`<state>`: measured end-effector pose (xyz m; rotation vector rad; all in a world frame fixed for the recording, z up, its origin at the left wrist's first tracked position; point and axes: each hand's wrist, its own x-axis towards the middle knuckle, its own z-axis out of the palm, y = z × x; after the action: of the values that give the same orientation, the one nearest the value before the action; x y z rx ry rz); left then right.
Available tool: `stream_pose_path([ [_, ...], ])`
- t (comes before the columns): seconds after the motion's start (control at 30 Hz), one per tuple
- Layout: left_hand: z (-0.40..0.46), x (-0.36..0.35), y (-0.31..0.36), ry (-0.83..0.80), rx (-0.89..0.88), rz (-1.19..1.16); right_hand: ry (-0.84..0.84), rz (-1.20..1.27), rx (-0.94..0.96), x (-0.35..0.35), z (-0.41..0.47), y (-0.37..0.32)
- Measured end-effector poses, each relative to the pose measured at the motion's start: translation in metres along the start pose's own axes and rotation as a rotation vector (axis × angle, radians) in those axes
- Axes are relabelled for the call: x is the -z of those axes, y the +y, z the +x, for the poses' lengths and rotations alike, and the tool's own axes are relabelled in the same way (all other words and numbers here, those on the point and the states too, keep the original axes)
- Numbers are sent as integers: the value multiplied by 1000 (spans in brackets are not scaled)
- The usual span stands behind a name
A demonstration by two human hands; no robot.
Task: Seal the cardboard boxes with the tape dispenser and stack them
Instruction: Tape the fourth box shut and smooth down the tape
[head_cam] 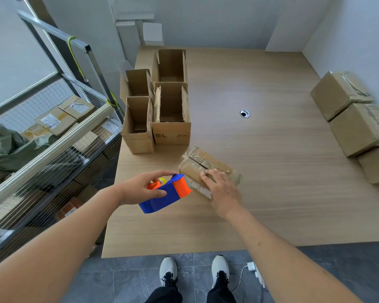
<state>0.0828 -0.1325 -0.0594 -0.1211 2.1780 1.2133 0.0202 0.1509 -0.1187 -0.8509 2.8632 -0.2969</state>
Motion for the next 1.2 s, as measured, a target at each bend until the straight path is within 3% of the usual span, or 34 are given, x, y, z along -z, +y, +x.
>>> stream_pose_path([
  [0.2, -4, 4, 6, 13, -8, -2, 28, -33, -72, 10, 0, 11],
  [0.33, -4, 2, 10, 20, -6, -6, 78, 95, -309, 7, 9, -11],
  [0.43, -5, 4, 9, 24, -7, -10, -17, 56, -439, -2, 21, -29],
  [0.57, -10, 9, 7, 18, 0, 0, -75, 35, -473, -6, 29, -40],
  [1.07, -10, 3, 14, -34, -43, 41, -336, 32, 28, 23, 21, 20],
  [1.13, -10, -1, 16, -40, -52, 42, -276, 108, 74, 24, 19, 31],
  [1.2, -9, -3, 20, -42, -65, 48, -103, 323, 98, 26, 13, 31],
])
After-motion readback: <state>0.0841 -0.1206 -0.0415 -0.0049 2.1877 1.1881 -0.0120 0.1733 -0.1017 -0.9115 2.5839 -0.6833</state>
